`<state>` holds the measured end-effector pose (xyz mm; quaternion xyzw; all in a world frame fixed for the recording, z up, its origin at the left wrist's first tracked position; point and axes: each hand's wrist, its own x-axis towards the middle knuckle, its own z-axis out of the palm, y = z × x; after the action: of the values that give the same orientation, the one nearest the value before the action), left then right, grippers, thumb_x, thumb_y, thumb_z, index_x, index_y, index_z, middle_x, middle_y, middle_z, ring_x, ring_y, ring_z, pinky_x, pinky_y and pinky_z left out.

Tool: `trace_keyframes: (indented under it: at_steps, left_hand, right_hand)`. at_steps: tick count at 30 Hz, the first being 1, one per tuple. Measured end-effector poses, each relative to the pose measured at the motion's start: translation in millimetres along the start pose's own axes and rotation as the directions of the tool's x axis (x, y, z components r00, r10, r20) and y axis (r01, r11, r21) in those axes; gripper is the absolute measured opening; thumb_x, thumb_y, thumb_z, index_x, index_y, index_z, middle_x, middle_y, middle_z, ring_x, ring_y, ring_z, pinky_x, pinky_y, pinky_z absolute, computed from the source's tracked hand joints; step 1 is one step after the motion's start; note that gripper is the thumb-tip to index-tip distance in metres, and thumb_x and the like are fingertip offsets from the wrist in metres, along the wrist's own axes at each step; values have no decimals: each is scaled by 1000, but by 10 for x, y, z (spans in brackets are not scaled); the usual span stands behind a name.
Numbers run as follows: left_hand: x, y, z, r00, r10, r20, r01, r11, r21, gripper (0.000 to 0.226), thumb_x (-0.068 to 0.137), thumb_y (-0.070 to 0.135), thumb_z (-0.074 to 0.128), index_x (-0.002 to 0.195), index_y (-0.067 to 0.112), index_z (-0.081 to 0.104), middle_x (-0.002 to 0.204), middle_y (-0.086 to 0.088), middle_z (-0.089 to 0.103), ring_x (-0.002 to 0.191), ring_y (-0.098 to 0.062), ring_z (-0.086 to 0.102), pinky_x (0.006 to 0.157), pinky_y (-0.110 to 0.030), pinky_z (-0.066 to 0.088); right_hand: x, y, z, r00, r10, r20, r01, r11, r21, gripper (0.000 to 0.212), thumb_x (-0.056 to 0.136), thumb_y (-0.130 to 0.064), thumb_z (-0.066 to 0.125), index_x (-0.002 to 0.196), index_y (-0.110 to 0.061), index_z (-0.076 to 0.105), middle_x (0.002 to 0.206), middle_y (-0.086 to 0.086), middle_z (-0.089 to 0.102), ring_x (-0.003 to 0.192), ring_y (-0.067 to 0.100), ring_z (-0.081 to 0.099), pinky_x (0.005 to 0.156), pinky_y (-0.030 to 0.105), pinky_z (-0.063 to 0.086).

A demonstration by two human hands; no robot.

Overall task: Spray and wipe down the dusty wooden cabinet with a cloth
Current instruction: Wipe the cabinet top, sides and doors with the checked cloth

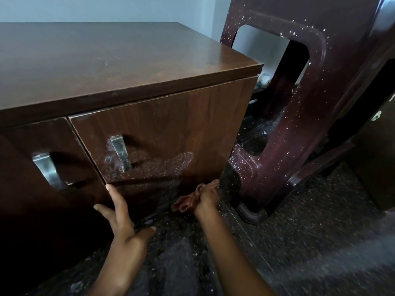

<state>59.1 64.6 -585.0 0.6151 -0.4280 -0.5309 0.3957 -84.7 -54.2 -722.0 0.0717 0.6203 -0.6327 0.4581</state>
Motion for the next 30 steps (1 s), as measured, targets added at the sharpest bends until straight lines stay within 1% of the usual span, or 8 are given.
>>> trace_keyframes:
  at_steps: [6, 9, 14, 17, 21, 24, 27, 30]
  left_hand:
    - [-1, -9, -9, 1000, 4, 1, -4, 1000, 18, 109, 86, -11, 50, 130, 62, -19, 143, 13, -45, 120, 4, -18, 118, -42, 10]
    - [-5, -14, -36, 1000, -3, 8, 3, 1000, -2, 109, 86, -12, 49, 129, 63, -18, 143, 15, -44, 118, 5, -16, 118, -42, 11]
    - [8, -31, -17, 1000, -3, -16, 3, 1000, -26, 108, 86, -14, 48, 134, 56, -20, 144, 16, -42, 119, 6, -17, 116, -42, 11]
    - [56, -66, 11, 999, -10, -31, 9, 1000, -24, 105, 87, -12, 48, 138, 46, -22, 145, 16, -41, 133, -1, -21, 118, -46, 8]
    - [85, -143, 33, 998, -9, -65, 7, 999, -31, 101, 86, -13, 48, 143, 34, -21, 145, 16, -40, 141, -10, -17, 118, -48, 13]
    - [94, -174, 16, 997, -20, -68, 20, 1000, 3, 101, 86, -11, 51, 143, 32, -21, 146, 16, -38, 141, -8, -20, 119, -46, 9]
    - [59, -201, -13, 996, -7, -85, 11, 999, 43, 104, 83, -14, 53, 143, 27, -21, 148, 12, -37, 139, -6, -25, 119, -41, 1]
    - [98, -77, 14, 991, -38, -131, 43, 999, 31, 92, 87, -10, 49, 146, 19, -15, 153, 6, -30, 141, -10, -21, 117, -36, 1]
  right_hand:
    - [-209, -167, 133, 968, -251, 18, 248, 965, 89, 31, 93, -3, 50, 114, -21, 62, 77, -11, 59, 57, -2, 52, 49, 7, 42]
    - [-65, -447, 193, 972, -221, -85, 225, 974, 40, 28, 91, 5, 43, 93, -12, 65, 69, 2, 57, 41, 2, 51, 35, 11, 38]
    - [72, -295, 10, 997, 72, 25, -74, 996, 54, 25, 96, -2, 41, 111, -1, 60, 118, 21, 62, 98, 27, 58, 100, 53, 41]
    - [-31, -82, -51, 997, 22, 75, -25, 999, 43, 21, 99, -9, 42, 93, -9, 63, 110, 16, 64, 71, 20, 53, 87, 41, 50]
    - [-24, -156, 51, 960, -277, 36, 277, 961, 7, 38, 90, 3, 46, 115, -17, 65, 94, 5, 61, 76, 17, 59, 67, 22, 47]
    - [225, -281, 63, 992, -125, -34, 125, 992, 22, 29, 94, 0, 41, 78, -17, 59, 62, 4, 56, 43, 9, 51, 49, 18, 46]
    - [126, -174, -18, 995, 104, 12, -104, 993, 60, 26, 96, 1, 40, 77, -12, 51, 69, 6, 54, 57, 16, 53, 75, 33, 51]
    - [-190, -61, -3, 990, 94, 109, -102, 992, 71, 22, 88, 8, 48, 80, -10, 56, 74, 4, 57, 60, 13, 57, 67, 30, 50]
